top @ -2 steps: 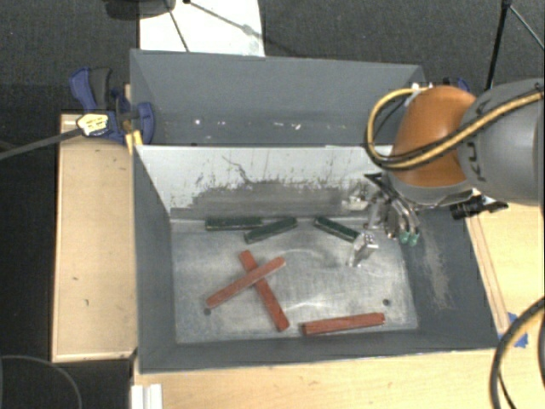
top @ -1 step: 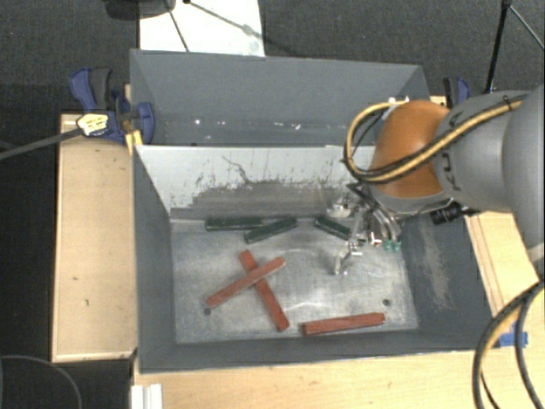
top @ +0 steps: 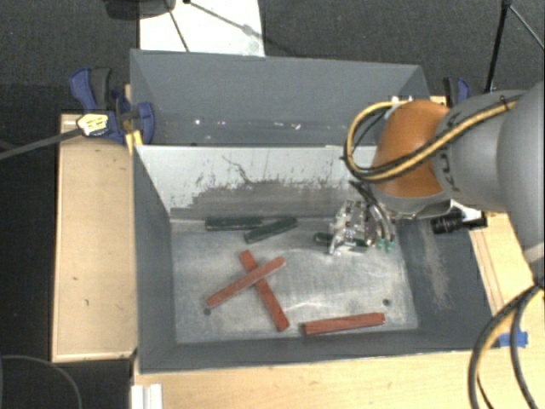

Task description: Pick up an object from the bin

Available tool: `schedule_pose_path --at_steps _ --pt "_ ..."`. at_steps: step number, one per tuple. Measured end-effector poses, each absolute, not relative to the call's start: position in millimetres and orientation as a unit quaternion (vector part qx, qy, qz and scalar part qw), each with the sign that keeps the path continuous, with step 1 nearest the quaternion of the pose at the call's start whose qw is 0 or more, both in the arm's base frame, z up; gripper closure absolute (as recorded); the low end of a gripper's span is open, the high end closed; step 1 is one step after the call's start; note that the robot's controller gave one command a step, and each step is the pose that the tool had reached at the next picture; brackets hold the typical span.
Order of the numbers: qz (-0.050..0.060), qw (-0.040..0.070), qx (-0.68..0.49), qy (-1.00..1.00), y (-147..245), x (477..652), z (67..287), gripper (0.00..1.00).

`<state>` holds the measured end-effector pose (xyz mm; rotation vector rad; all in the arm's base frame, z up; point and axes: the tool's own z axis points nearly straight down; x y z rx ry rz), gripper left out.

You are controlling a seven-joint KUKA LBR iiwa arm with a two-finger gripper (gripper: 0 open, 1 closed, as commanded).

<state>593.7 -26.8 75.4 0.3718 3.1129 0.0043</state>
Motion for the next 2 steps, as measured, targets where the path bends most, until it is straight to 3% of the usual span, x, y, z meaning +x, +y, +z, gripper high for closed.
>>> schedule_pose_path --at_steps 1,2 --pt "0.001 0.003 0.117 0.993 -27 593.8 75 1.0" --pt "0.0 0.0 0.115 0.993 -27 593.3 168 1.0"
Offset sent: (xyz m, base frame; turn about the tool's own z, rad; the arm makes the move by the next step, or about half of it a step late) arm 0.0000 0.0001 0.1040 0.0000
